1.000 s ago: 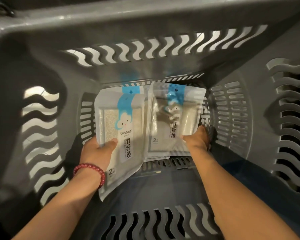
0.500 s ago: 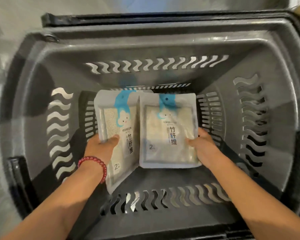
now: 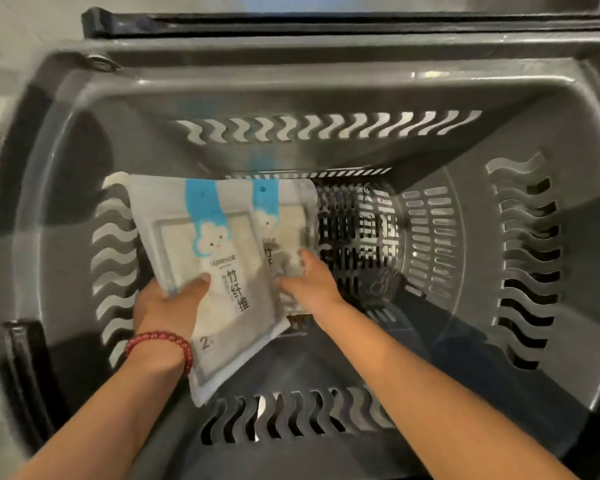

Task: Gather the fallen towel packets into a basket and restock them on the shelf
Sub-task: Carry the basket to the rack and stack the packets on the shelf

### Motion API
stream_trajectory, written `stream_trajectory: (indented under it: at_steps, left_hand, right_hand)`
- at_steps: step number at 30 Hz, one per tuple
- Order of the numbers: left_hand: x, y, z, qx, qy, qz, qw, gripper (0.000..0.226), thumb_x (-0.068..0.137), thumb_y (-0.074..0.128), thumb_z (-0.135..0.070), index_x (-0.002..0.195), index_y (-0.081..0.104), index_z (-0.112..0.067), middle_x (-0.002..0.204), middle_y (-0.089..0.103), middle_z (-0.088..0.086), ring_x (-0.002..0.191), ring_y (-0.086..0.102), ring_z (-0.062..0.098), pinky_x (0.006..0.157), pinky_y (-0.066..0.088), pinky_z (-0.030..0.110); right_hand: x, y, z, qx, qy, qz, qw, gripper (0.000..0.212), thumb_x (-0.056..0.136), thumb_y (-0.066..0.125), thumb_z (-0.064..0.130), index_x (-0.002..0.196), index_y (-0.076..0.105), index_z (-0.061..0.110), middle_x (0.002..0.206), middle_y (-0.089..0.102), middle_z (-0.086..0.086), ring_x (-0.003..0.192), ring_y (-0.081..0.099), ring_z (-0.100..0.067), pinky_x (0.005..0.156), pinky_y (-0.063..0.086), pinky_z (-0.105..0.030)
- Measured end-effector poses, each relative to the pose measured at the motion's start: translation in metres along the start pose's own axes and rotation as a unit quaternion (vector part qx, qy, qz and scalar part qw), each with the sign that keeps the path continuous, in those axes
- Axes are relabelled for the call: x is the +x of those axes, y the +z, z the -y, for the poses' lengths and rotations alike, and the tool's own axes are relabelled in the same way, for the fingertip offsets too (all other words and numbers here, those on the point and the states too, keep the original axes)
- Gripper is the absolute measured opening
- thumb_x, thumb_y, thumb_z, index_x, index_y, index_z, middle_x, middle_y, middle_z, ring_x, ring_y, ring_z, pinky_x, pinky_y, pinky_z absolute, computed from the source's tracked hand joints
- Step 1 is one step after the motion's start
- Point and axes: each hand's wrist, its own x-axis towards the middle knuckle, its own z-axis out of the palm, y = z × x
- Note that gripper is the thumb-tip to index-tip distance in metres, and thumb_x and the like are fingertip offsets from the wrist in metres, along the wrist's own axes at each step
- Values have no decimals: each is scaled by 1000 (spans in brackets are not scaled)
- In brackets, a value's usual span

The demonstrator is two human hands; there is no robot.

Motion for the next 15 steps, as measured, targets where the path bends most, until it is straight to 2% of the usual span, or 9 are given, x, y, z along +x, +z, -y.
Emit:
stream_trajectory:
  at_steps: [2, 4, 7, 9, 12, 14, 15]
  left_hand:
    - [7, 1, 6, 13, 11, -29, 999, 17, 87, 64, -13, 102, 64, -20, 86, 63, -4, 71, 59, 13, 68, 45, 27]
    - [14, 1, 12, 42, 25, -51, 997, 22, 88, 62, -11, 109, 64, -16, 96, 63, -1, 82, 59, 19, 76, 43, 30]
    - [20, 0, 17, 69, 40, -62, 995, 23, 88, 60, -10, 111, 64, -13, 105, 65, 5, 89, 58, 21, 79, 43, 31]
    - [23, 0, 17, 83, 50, -59, 994, 26, 88, 60, -9, 113, 64, -13, 111, 66, 7, 93, 59, 22, 81, 43, 31]
    - [26, 0, 16, 100, 51, -56, 992, 28, 88, 59, -9, 115, 64, -12, 114, 66, 9, 101, 61, 26, 83, 42, 30]
    - [28, 0, 14, 106, 43, -50, 992, 28, 88, 59, -10, 116, 63, -12, 116, 65, 10, 105, 60, 29, 85, 44, 32]
    - [28, 0, 14, 108, 37, -45, 992, 28, 89, 59, -10, 116, 63, -12, 117, 65, 10, 106, 60, 30, 86, 45, 33]
  right_hand:
    - [18, -1, -3, -38, 28, -78, 996, 77, 79, 71, 19, 143, 29, 5, 144, 36, -12, 135, 34, -27, 106, 31, -30]
    - [31, 2, -11, 2, 61, -92, 994, 86, 78, 74, 20, 146, 23, 4, 149, 32, -12, 137, 32, -27, 108, 30, -30]
    - [40, 15, -16, 44, 74, -88, 992, 66, 75, 76, 18, 131, 44, 4, 132, 49, -13, 122, 50, -28, 97, 43, -32]
    - [42, 23, -16, 25, 64, -136, 988, 55, 73, 77, 16, 119, 51, 5, 125, 48, -12, 110, 53, -25, 89, 45, -30]
    - [42, 21, -15, 35, 59, -193, 979, 37, 74, 76, 18, 102, 55, 8, 109, 47, -2, 89, 49, -14, 73, 39, -19]
    - [38, 16, -15, 83, 55, -169, 981, 31, 78, 74, 18, 96, 49, 10, 89, 51, 3, 85, 52, -16, 59, 38, -17]
    - [32, 13, -14, 119, 49, -143, 981, 33, 79, 73, 16, 98, 46, 11, 84, 51, 4, 84, 53, -16, 58, 39, -16]
